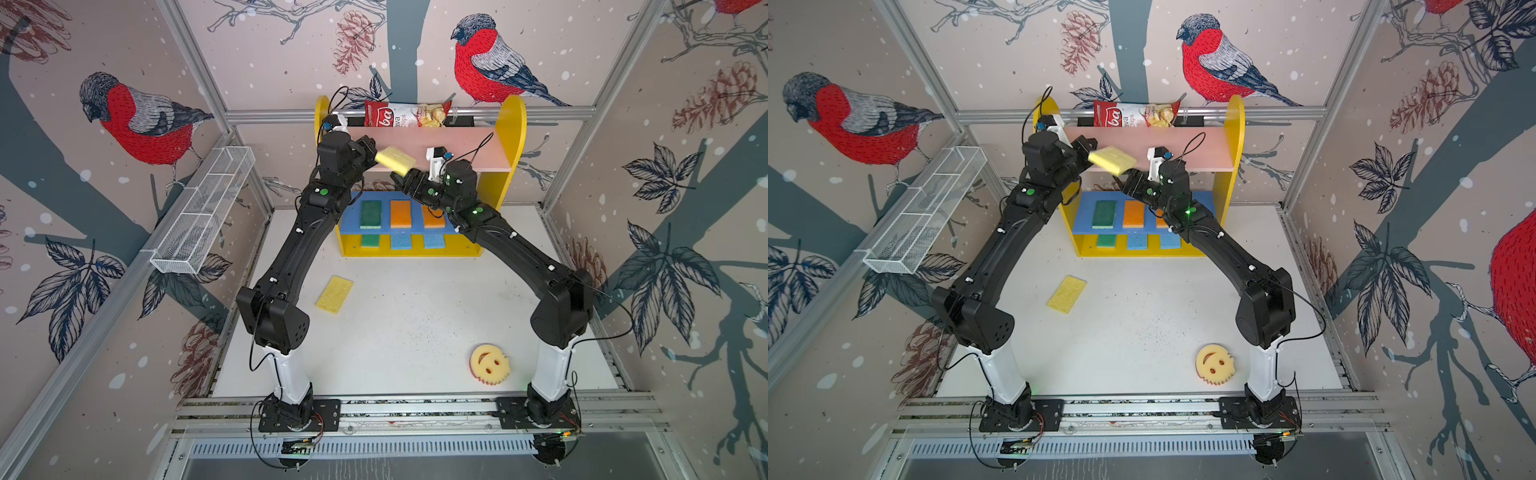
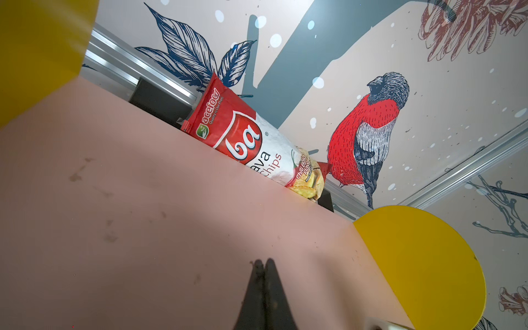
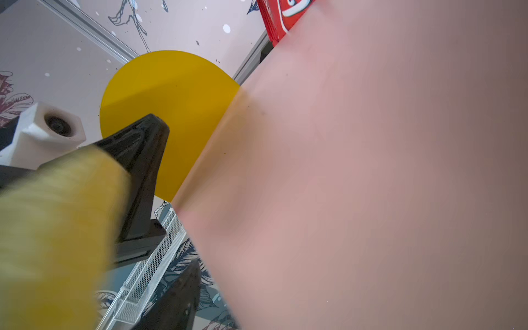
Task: Place and organize the cleaning sponges onto the shelf
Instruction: 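Withdraw both grippers from the shelf back over the table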
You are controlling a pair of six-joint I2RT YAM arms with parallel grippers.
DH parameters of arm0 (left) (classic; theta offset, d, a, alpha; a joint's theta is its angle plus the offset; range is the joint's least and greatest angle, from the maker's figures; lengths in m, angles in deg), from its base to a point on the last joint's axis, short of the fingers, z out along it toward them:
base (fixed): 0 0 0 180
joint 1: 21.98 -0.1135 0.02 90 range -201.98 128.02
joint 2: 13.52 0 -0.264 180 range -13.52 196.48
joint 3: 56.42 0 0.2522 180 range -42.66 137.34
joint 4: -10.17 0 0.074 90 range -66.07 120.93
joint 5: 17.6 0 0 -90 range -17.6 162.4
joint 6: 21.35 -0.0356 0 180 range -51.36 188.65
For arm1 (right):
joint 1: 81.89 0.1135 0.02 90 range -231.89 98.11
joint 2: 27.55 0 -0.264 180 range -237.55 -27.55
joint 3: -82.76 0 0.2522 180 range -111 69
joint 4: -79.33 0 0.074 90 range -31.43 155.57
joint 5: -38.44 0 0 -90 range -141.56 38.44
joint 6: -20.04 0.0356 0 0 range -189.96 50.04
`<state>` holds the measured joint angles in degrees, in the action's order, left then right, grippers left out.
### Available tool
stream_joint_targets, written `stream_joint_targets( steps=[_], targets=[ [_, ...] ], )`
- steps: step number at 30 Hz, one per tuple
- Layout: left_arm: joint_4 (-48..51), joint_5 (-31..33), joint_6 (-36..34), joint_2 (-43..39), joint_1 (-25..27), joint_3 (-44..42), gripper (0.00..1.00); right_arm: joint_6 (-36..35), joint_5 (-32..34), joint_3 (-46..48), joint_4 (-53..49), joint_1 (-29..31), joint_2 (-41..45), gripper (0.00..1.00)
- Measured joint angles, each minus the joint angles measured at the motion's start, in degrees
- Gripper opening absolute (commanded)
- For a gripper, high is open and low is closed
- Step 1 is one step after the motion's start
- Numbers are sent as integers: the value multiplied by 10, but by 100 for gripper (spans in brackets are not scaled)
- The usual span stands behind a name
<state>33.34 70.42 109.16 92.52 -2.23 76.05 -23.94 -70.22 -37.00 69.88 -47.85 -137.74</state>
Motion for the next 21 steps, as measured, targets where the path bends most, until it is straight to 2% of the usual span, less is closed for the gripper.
stream_joint_targets(
  steps=[5, 13, 16, 21],
  targets=[
    [-2, -5, 0, -15, 0, -26, 0, 4, -3, 11, 21, -2, 2, 63],
    [-33, -14, 5, -68, 0, -116, 0, 3, -13, 47, 40, 0, 20, 62],
    [-46, -15, -3, -111, -2, -183, 0, -22, -12, 101, 40, -1, 57, 60],
    [-62, -9, -24, -207, -8, -310, 0, -51, 10, 250, -20, 2, 156, 61]
  ],
)
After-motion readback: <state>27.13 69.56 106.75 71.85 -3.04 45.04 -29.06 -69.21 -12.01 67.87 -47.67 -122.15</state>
